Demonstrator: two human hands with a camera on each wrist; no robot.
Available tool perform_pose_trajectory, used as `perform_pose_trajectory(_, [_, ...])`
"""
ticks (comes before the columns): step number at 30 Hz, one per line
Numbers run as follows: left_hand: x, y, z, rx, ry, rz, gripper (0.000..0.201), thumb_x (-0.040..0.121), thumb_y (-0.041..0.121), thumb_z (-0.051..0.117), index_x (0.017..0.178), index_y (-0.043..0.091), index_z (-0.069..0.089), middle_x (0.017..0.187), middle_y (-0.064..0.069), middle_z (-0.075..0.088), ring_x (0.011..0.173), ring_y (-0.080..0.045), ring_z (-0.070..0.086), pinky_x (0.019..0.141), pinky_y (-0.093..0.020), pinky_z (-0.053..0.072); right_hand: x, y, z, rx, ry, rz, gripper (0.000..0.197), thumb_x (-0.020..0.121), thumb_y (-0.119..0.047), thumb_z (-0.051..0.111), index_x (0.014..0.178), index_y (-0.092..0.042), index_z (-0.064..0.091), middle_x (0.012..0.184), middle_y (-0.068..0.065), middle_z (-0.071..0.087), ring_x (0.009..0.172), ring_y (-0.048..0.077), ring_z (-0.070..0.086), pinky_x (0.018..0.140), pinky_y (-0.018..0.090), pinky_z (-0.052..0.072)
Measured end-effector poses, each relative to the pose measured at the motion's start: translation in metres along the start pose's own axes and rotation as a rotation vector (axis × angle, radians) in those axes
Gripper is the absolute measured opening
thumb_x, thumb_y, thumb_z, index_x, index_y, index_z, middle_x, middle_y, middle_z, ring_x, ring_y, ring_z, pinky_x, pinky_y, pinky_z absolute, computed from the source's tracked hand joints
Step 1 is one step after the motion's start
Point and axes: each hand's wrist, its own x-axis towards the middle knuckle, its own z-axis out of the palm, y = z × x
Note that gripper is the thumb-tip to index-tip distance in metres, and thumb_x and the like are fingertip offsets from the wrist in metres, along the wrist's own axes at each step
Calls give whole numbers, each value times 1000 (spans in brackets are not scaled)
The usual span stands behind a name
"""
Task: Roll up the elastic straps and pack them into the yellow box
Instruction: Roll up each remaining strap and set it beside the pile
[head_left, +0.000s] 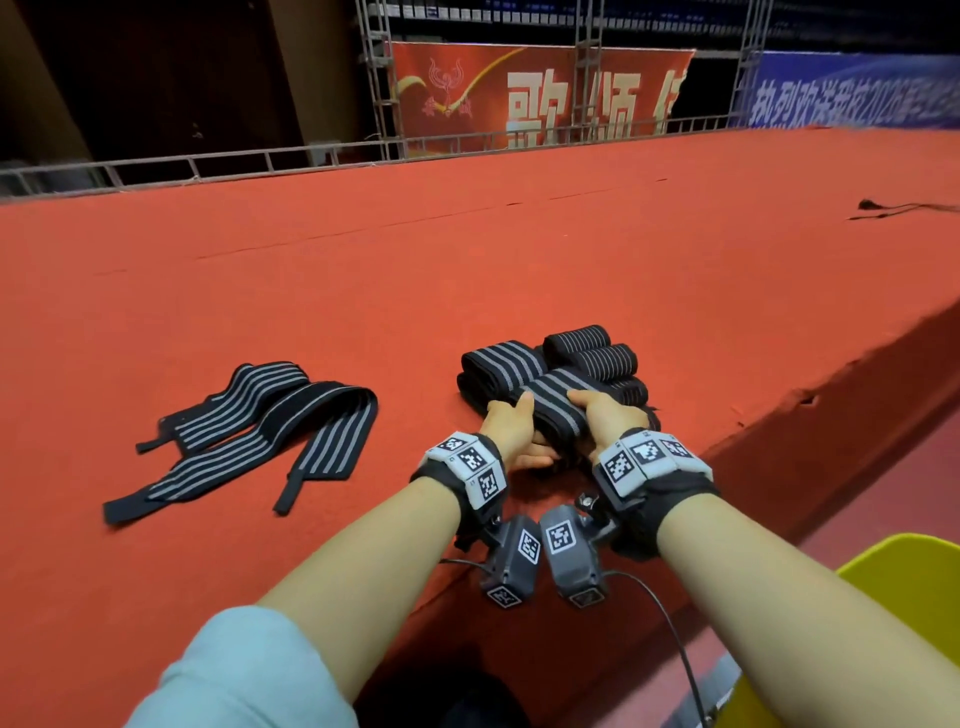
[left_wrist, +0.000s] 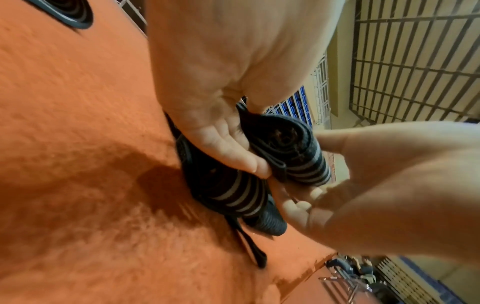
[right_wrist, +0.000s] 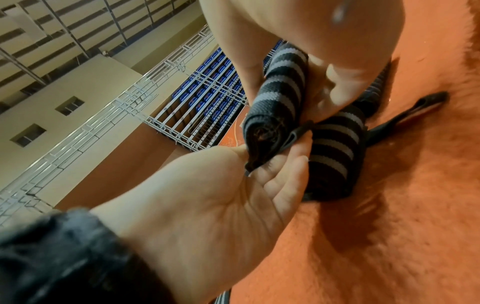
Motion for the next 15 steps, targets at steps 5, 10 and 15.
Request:
perform_pose_trajectory(5, [3,-4,-1,207,23,47,65,102,40,33,147,1,8,71,-14,63,50,-21,61,36,-22,47,7,1,-3,-86,49,-13,66,75,-26,79,127,4,51,126,20,58,108,36,59,90,42,48])
perform_pose_trajectory(10, [-1,-11,-2,288,-66,33,72,99,39,45,149,2,8,65,-9,62,49,-17,55,48,-26,47,10,10,-12,-173,74,6,61,81,-31,76,123,7,53,119,21,61,88,30,56,73,35,39])
perform_pose_trajectory(15, [0,-14,-1,211,-4,34,69,100,36,47,149,2,13,68,-7,58,53,-16,53,51,-29,50,7,10,-9,-327,62,-43,71,80,-42,74,126,6,52,120,22,61,97,34,59,76,36,41])
